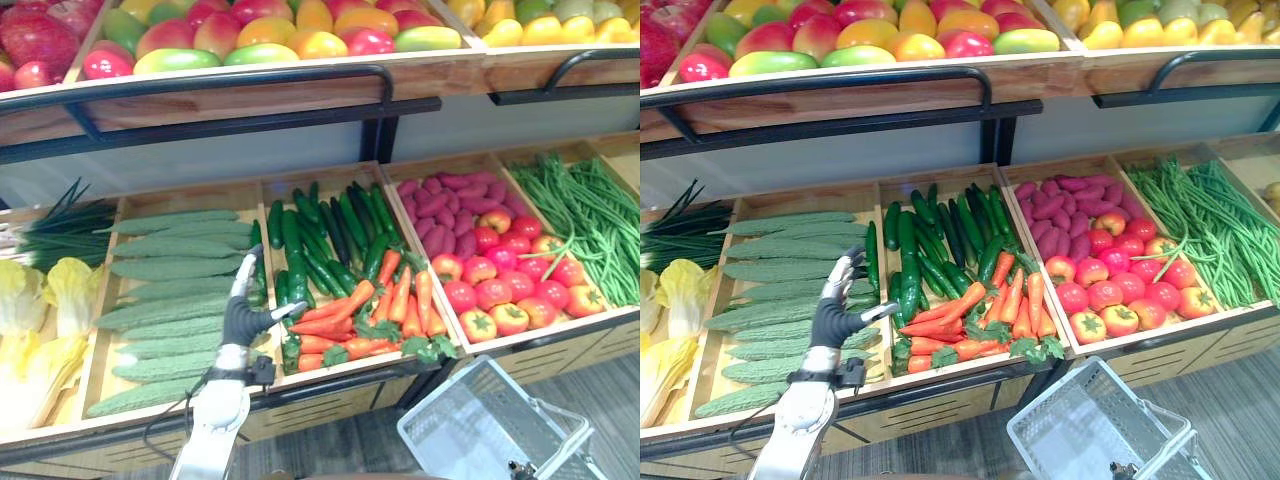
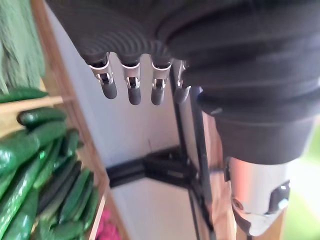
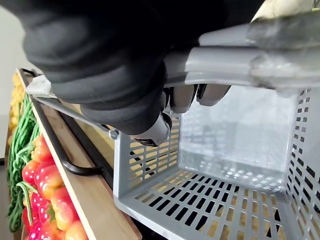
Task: Pick vegetable in the basket
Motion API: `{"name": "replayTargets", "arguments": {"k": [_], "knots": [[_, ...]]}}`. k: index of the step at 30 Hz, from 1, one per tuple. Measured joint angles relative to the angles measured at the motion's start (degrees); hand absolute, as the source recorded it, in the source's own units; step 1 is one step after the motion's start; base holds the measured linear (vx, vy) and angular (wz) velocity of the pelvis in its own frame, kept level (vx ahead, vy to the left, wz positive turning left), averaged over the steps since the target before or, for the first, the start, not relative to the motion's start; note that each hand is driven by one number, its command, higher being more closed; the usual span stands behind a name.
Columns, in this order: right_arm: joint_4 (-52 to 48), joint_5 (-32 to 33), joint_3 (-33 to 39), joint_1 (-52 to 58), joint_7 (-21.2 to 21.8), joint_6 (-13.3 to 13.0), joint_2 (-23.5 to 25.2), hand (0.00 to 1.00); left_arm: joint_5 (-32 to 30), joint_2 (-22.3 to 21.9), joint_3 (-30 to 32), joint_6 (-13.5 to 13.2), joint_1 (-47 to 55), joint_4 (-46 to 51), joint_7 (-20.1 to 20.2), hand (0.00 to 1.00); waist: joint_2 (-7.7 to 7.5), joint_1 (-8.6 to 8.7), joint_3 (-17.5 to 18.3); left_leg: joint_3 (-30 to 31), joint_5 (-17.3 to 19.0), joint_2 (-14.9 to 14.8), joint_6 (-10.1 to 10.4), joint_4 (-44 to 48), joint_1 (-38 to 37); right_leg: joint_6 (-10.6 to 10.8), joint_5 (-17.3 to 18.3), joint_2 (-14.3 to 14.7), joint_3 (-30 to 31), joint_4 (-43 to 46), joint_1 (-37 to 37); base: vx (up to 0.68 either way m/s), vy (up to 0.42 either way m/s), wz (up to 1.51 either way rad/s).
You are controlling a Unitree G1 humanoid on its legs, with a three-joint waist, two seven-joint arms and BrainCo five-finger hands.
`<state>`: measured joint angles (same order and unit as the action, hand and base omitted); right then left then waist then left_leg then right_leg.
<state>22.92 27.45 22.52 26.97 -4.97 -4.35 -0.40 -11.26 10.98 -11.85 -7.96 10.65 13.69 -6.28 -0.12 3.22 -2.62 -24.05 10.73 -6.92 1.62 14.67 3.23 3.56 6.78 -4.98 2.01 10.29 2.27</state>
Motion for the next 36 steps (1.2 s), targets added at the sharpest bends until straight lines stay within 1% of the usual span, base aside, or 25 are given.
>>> {"name": "replayTargets", "arguments": {"k": [2,3,4,5,7,9,11,13,15,16,17,18,19,21,23,24,25,28,29,30,32,33,34,35,36], "knots": [[0.0,-0.8,0.0,-0.9,0.4,0.3,-0.2,1.00,-1.6,1.5,-1.8,0.1,-1.9,-3.3,1.7,0.00,0.01,1.44,0.2,-0.2,-1.4,0.2,0.2,-1.9,-0.1,-0.1,-1.2,0.3,0.4,-1.7,0.0,0.08,-0.042,-0.20],[0.0,-1.4,0.0,-1.7,0.9,0.6,-0.2,1.00,-3.2,2.1,-2.8,0.4,-3.4,-6.1,3.2,0.00,-0.01,2.25,0.3,-0.8,-2.4,0.3,-0.1,-3.1,-0.8,0.1,-2.1,0.6,1.1,-2.6,0.1,0.14,-0.059,-0.35],[0.0,-2.4,0.0,-2.5,1.6,0.8,-0.2,1.00,-5.5,2.5,-3.5,0.9,-4.5,-8.8,4.3,0.00,0.22,2.48,0.4,-1.6,-3.2,0.3,-0.1,-4.2,-1.4,-0.2,-2.5,1.0,2.1,-2.8,0.6,0.11,-0.051,-0.41],[0.0,-2.8,0.0,-2.8,1.8,0.9,-0.2,1.00,-6.5,2.7,-3.8,1.2,-5.2,-10.1,5.0,0.00,0.19,2.56,0.4,-1.9,-3.4,0.3,-0.2,-4.7,-1.6,-0.2,-2.6,1.2,2.7,-2.8,0.9,0.10,-0.051,-0.44],[0.1,-3.9,0.0,-3.3,2.7,1.0,-0.2,1.00,-10.5,2.7,-3.7,2.2,-6.3,-13.2,5.3,0.00,-0.01,3.29,0.2,-2.6,-4.2,0.7,-0.2,-6.1,-2.5,-0.6,-2.9,1.9,4.3,-3.1,1.3,0.08,-0.032,-0.29],[0.6,-4.5,0.0,-4.6,2.7,1.0,-0.3,1.00,-13.0,2.8,-3.4,3.1,-6.3,-15.0,5.3,0.00,-0.13,4.20,0.1,-2.6,-4.6,1.0,0.1,-7.5,-3.3,-0.7,-3.0,2.0,5.0,-3.2,1.3,0.05,-0.016,-0.18],[1.5,-4.9,0.0,-5.7,2.7,1.0,-0.4,1.00,-15.3,2.8,-3.1,3.5,-6.4,-17.6,5.3,0.00,0.16,4.35,0.0,-2.7,-5.1,1.2,0.2,-8.9,-4.2,-0.7,-3.7,2.2,5.8,-3.6,1.3,0.02,-0.010,-0.21],[2.2,-5.4,0.0,-6.8,2.8,1.0,-1.0,1.00,-20.2,2.7,-2.1,4.9,-6.3,-20.7,5.5,0.00,0.29,4.91,-0.2,-2.7,-5.9,1.9,0.0,-10.4,-4.8,-0.5,-4.2,2.3,6.2,-4.0,1.3,-0.02,-0.001,-0.11],[3.0,-5.5,-0.2,-7.6,2.9,1.1,-1.2,1.00,-23.9,2.7,-0.8,5.5,-6.1,-22.3,5.5,0.00,0.34,5.35,-0.4,-2.6,-6.4,2.5,-0.1,-11.3,-5.1,-0.2,-4.5,2.0,6.2,-4.4,1.3,-0.06,0.014,-0.03],[3.0,-5.5,-0.3,-7.6,2.9,1.1,-1.2,1.00,-25.2,2.7,-0.4,5.6,-5.9,-22.6,5.4,0.00,0.36,5.33,-0.4,-2.6,-6.6,2.7,-0.2,-11.8,-5.3,0.0,-4.6,1.8,6.3,-4.6,1.2,-0.12,0.022,-0.02],[3.0,-5.5,-0.5,-8.0,3.0,1.1,-1.2,1.00,-28.5,2.6,0.8,6.1,-5.3,-22.7,4.9,0.00,0.37,5.35,-1.2,-2.6,-7.3,3.4,-0.6,-12.9,-5.9,0.1,-4.7,1.4,6.3,-4.9,1.0,-0.11,0.016,0.01],[3.0,-5.5,-0.5,-8.1,3.1,1.1,-1.2,1.00,-29.8,2.6,1.3,6.4,-5.0,-22.7,4.7,0.00,0.35,5.34,-1.4,-2.5,-7.4,3.7,-0.7,-13.1,-6.0,0.3,-4.7,1.1,6.3,-5.2,1.0,-0.09,0.014,0.02],[3.0,-5.5,-0.5,-8.1,3.1,1.1,-1.2,1.00,-30.2,2.6,1.4,6.5,-4.9,-22.8,4.7,0.00,0.39,5.31,-1.5,-2.4,-7.5,3.8,-0.6,-13.3,-6.0,0.4,-4.8,1.0,6.3,-5.5,1.1,-0.10,0.002,0.06],[3.0,-5.5,-0.6,-8.4,3.7,1.0,-1.2,1.00,-33.9,2.5,2.5,6.9,-3.2,-22.8,3.5,0.00,0.52,5.27,-1.7,-2.1,-8.6,4.6,-0.3,-16.1,-6.3,0.9,-5.3,0.4,6.3,-6.6,1.5,-0.14,-0.001,0.03],[3.0,-5.4,-0.6,-8.5,3.9,1.0,-1.2,1.00,-34.8,2.4,2.9,7.2,-2.6,-23.1,3.4,0.00,0.57,5.22,-1.7,-1.5,-9.2,5.2,-0.4,-17.2,-6.4,0.9,-5.4,0.3,6.3,-6.6,1.9,-0.09,0.004,0.01],[3.0,-5.4,-0.8,-8.5,4.0,1.1,-1.2,1.00,-35.7,2.1,2.9,7.5,-2.6,-23.8,3.4,0.00,0.28,5.21,-1.9,-1.0,-9.6,5.7,-0.2,-18.2,-6.6,1.0,-5.4,0.0,6.2,-6.7,1.9,-0.06,0.004,0.04],[3.0,-5.4,-0.9,-8.6,4.0,1.0,-1.2,1.00,-35.9,2.0,2.8,7.5,-2.6,-24.2,3.4,0.00,0.32,5.21,-1.9,-0.8,-9.7,5.9,-0.3,-18.5,-6.7,1.1,-5.5,-0.1,6.2,-6.8,1.9,-0.06,0.004,0.02],[3.0,-5.4,-1.2,-8.9,4.1,1.0,-1.2,1.00,-36.8,1.6,1.9,7.5,-3.4,-28.2,3.5,0.00,0.25,5.25,-1.9,-0.7,-9.8,6.3,-0.3,-19.0,-6.8,1.2,-5.8,-0.4,6.3,-7.6,1.7,-0.02,0.000,-0.02],[3.0,-5.3,-1.1,-8.9,4.1,1.0,-1.2,1.00,-37.2,1.6,1.3,7.5,-4.5,-30.0,2.5,0.00,0.26,5.21,-2.0,-0.7,-9.9,6.3,-0.4,-19.2,-6.8,1.2,-5.9,-0.4,6.3,-7.6,1.8,0.00,0.000,0.00],[3.0,-5.2,-1.1,-9.0,4.1,1.0,-1.3,1.00,-37.4,1.7,1.1,7.5,-5.5,-30.6,2.4,0.00,-0.01,5.22,-2.2,-0.6,-10.1,6.4,-0.6,-19.6,-6.7,1.2,-5.9,-0.3,6.3,-7.7,2.0,0.00,0.000,0.00],[3.0,-4.7,-1.2,-9.4,4.1,1.0,-1.7,1.00,-38.5,1.7,0.2,7.5,-8.7,-32.8,2.3,0.00,0.42,5.32,-2.9,-0.6,-10.2,6.5,-0.6,-19.8,-6.6,1.3,-6.2,-0.4,6.4,-8.3,2.0,0.00,-0.014,-0.02],[3.0,-4.3,-1.3,-9.8,4.2,1.0,-2.3,1.00,-39.0,1.7,-0.5,7.5,-10.5,-34.0,2.3,0.00,-0.05,5.49,-3.8,-0.6,-10.3,6.6,-0.8,-19.8,-5.9,1.5,-6.5,-0.4,6.6,-8.6,2.7,0.00,-0.028,-0.11],[3.0,-4.0,-1.4,-10.5,4.3,1.0,-2.8,1.00,-39.1,1.7,-1.3,7.5,-12.4,-35.2,2.2,0.00,0.60,5.55,-4.2,-0.7,-10.5,6.8,-1.1,-19.8,-5.3,1.9,-7.0,-0.4,7.0,-8.6,3.4,0.00,-0.029,-0.12],[3.0,-3.8,-1.4,-10.9,4.3,1.0,-3.0,1.00,-39.2,1.7,-1.5,7.5,-13.2,-35.6,2.1,0.00,0.55,5.64,-4.7,-0.7,-10.5,6.8,-1.2,-19.8,-4.9,1.9,-7.2,-0.4,7.2,-8.7,3.8,0.01,-0.031,-0.16],[3.0,-3.2,-1.4,-11.7,4.4,1.0,-3.3,1.00,-39.4,1.6,-1.5,7.4,-14.8,-36.3,1.1,0.00,0.51,5.70,-5.4,-0.8,-10.9,6.9,-1.8,-19.8,-4.3,2.0,-7.7,-0.4,7.5,-9.2,4.3,0.02,-0.032,-0.11]]}}
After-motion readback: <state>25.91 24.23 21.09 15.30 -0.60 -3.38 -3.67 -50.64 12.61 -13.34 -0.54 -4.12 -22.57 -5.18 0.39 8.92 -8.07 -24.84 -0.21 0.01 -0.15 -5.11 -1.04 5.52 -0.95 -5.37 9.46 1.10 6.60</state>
